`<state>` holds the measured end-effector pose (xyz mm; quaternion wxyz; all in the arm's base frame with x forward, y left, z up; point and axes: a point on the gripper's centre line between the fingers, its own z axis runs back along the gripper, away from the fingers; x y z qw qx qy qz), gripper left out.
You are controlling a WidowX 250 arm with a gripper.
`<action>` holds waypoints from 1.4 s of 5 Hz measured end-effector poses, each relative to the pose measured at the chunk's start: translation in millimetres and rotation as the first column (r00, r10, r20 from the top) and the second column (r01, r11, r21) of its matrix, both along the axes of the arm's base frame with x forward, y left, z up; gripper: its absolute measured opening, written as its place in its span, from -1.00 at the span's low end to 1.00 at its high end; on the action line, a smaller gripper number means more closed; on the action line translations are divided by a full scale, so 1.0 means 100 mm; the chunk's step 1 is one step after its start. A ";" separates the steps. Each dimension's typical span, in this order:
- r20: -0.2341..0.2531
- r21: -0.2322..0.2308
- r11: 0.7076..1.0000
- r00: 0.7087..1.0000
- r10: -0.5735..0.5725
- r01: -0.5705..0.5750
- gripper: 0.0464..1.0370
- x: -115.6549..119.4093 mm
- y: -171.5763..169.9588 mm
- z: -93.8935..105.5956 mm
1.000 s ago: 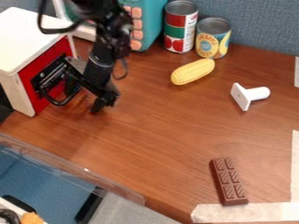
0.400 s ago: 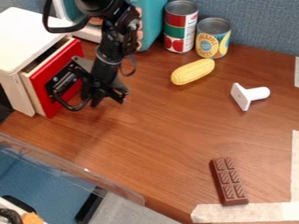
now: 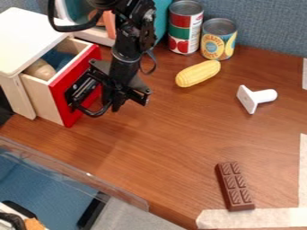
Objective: Opened the drawer
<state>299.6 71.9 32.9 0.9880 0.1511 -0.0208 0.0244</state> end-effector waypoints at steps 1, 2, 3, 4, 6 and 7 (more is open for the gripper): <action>0.007 -0.036 0.999 1.000 -0.010 0.010 -0.82 0.00 -0.11 0.01; -0.006 -0.064 0.998 1.000 -0.014 0.014 -0.82 -0.02 -0.19 -0.01; -0.002 -0.087 0.996 1.000 -0.021 0.021 -0.82 -0.05 -0.27 -0.01; -0.007 -0.098 0.995 1.000 -0.019 0.018 -0.83 -0.07 -0.29 -0.03; -0.009 -0.142 0.990 1.000 -0.015 0.014 -0.83 -0.10 -0.46 -0.01; -0.013 -0.160 0.987 1.000 -0.005 0.003 -0.83 -0.11 -0.50 0.00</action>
